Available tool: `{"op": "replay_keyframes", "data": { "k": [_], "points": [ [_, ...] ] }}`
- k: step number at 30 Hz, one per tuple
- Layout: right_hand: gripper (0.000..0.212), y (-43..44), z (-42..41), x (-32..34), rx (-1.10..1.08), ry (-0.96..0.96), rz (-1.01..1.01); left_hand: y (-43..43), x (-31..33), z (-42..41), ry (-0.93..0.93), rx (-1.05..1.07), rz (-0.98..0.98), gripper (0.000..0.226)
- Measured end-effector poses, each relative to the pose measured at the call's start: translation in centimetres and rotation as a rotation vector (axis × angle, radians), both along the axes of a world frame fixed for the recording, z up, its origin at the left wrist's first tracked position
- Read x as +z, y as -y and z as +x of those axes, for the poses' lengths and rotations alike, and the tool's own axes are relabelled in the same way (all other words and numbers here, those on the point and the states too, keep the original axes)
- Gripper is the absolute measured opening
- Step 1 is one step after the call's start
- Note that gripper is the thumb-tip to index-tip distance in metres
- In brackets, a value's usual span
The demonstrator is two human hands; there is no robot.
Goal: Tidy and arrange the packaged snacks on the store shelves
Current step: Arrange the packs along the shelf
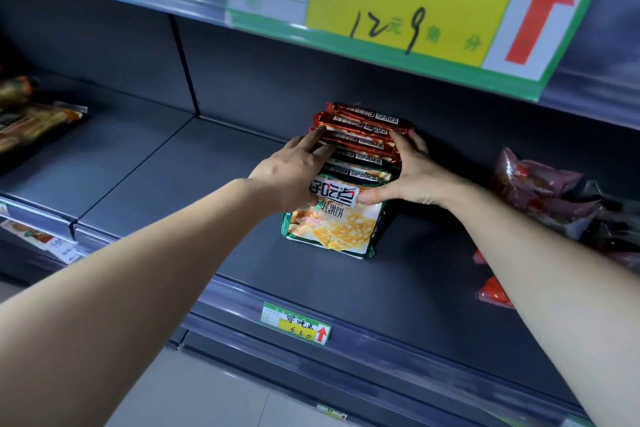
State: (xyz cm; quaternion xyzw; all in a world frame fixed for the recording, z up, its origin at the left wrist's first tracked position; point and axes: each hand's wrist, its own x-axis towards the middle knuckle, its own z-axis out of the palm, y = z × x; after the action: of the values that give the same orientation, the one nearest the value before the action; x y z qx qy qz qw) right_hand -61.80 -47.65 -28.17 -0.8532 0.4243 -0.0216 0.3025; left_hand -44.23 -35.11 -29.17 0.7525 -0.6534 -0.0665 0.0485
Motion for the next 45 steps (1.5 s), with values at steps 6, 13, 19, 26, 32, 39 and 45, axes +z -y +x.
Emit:
{"op": "replay_keyframes", "data": {
  "k": [6, 13, 19, 26, 32, 39, 45],
  "points": [
    [0.121, -1.6, -0.4, 1.1, 0.028, 0.063, -0.040, -0.5, 0.2, 0.0, 0.001, 0.003, 0.000, 0.099],
    [0.131, -3.8, -1.6, 0.2, 0.093, 0.011, -0.185, -2.5, -0.4, 0.1, 0.000, 0.034, -0.029, 0.111],
    [0.125, -3.9, -1.0, 0.3, 0.146, -0.108, -0.309, -2.2, -1.6, -0.4, -0.036, 0.036, -0.136, 0.092],
    [0.123, -4.3, -1.0, 0.1, 0.139, -0.170, -0.335, -2.9, -1.2, -0.5, 0.030, 0.056, -0.095, 0.097],
    [0.105, -6.1, -1.1, 0.4, 0.088, -0.159, -0.511, -6.3, 0.1, -0.1, 0.012, 0.272, -0.020, 0.087],
    [0.045, -10.9, 2.6, 1.2, 0.250, 0.089, -0.675, -12.8, 0.6, 2.7, 0.109, 0.368, 0.064, 0.043],
    [0.034, -15.6, 9.4, 1.1, 0.418, 0.019, -0.644, -18.3, 1.3, 7.6, 0.142, 0.456, 0.072, 0.023]
  ]
}}
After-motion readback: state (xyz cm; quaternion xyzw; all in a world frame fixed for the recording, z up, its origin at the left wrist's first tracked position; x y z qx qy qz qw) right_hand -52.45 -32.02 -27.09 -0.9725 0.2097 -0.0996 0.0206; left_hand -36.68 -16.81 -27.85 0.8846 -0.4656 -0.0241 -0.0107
